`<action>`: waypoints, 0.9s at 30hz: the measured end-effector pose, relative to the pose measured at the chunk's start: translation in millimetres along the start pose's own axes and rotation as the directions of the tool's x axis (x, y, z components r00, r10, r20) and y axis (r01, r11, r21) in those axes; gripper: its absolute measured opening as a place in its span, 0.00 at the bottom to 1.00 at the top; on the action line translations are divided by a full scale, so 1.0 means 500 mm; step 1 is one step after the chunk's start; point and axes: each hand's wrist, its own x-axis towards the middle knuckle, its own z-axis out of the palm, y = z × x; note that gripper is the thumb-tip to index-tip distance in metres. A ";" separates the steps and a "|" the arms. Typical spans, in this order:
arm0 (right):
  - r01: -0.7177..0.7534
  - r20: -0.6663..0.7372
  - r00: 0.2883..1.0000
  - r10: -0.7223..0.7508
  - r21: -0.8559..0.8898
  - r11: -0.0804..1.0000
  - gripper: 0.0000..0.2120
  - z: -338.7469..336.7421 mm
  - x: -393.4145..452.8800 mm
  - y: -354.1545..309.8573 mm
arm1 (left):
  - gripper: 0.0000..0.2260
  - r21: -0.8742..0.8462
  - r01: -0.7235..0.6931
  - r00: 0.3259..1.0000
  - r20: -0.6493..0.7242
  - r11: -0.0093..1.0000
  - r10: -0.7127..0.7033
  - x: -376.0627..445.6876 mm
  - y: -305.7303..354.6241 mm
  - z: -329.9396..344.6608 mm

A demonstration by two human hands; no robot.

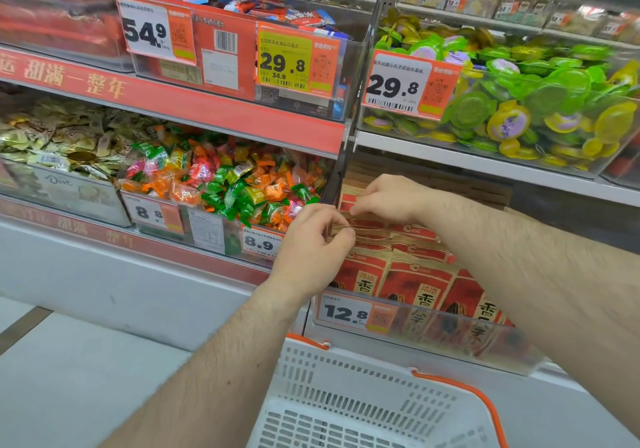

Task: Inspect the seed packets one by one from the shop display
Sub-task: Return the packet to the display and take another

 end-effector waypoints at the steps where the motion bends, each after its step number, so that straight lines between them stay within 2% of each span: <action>1: -0.003 0.008 1.000 0.003 -0.028 1.000 0.13 0.002 -0.005 0.000 | 0.03 0.001 0.008 1.000 0.001 1.000 -0.008 0.000 0.001 -0.001; 6: -0.003 0.011 1.000 0.005 -0.198 0.980 0.06 0.016 -0.017 -0.012 | 0.03 0.003 0.016 1.000 0.010 1.000 -0.016 -0.002 0.005 -0.001; 11: 0.035 -0.030 0.999 -0.043 -0.228 0.973 0.15 0.016 -0.029 -0.013 | 0.04 -0.014 0.026 0.999 0.021 1.000 -0.026 -0.003 0.008 -0.005; 18: 0.157 -0.265 0.944 -0.197 -0.165 0.974 0.14 0.011 -0.056 -0.011 | 0.04 -0.060 0.047 0.998 0.049 0.997 -0.044 -0.005 0.015 -0.011; 22: 0.263 -0.453 0.840 -0.298 -0.140 0.955 0.09 -0.003 -0.092 -0.017 | 0.07 -0.072 -0.029 0.999 0.034 0.997 0.032 -0.002 0.033 -0.018; 27: 0.406 -0.720 0.604 -0.340 -0.090 0.910 0.11 -0.011 -0.148 -0.011 | 0.06 -0.057 -0.206 0.978 -0.048 0.977 0.203 -0.017 0.081 -0.037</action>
